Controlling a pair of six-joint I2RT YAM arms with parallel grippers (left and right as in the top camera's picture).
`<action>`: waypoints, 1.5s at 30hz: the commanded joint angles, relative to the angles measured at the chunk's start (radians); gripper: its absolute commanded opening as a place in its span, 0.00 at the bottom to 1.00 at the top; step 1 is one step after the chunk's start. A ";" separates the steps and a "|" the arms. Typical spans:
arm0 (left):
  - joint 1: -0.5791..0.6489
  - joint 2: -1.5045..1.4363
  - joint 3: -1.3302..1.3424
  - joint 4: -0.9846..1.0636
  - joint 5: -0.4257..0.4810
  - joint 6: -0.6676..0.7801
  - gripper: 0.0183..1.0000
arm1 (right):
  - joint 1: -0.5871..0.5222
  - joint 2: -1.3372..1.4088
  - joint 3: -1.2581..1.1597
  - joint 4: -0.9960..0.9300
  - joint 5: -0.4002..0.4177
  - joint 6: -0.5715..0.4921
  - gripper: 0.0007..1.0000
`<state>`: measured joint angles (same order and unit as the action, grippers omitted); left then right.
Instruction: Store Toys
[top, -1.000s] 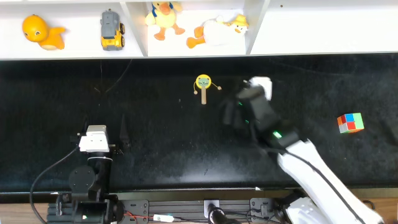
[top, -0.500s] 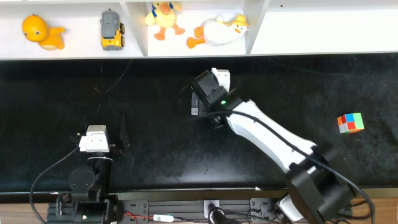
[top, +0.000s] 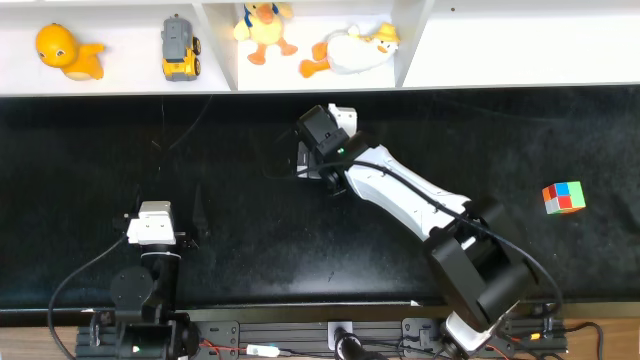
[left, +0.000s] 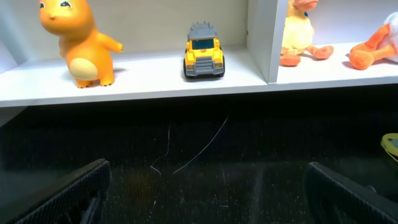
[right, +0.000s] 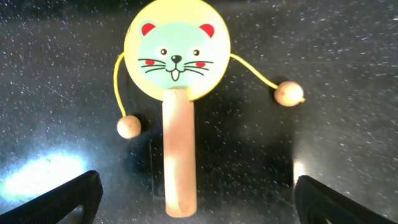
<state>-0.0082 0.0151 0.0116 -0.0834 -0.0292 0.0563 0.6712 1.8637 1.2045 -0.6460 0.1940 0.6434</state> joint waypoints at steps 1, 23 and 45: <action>-0.005 -0.012 -0.003 -0.001 0.013 0.016 1.00 | 0.014 0.029 0.024 0.004 -0.002 0.008 0.97; -0.005 -0.012 -0.003 -0.001 0.013 0.016 1.00 | 0.018 0.018 0.021 -0.009 0.038 0.007 0.13; -0.005 -0.012 -0.003 -0.001 0.013 0.016 1.00 | -0.413 -0.699 -0.465 -0.109 -0.072 -0.241 0.11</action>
<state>-0.0082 0.0151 0.0116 -0.0834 -0.0292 0.0589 0.3313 1.2072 0.7090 -0.7448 0.1944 0.5697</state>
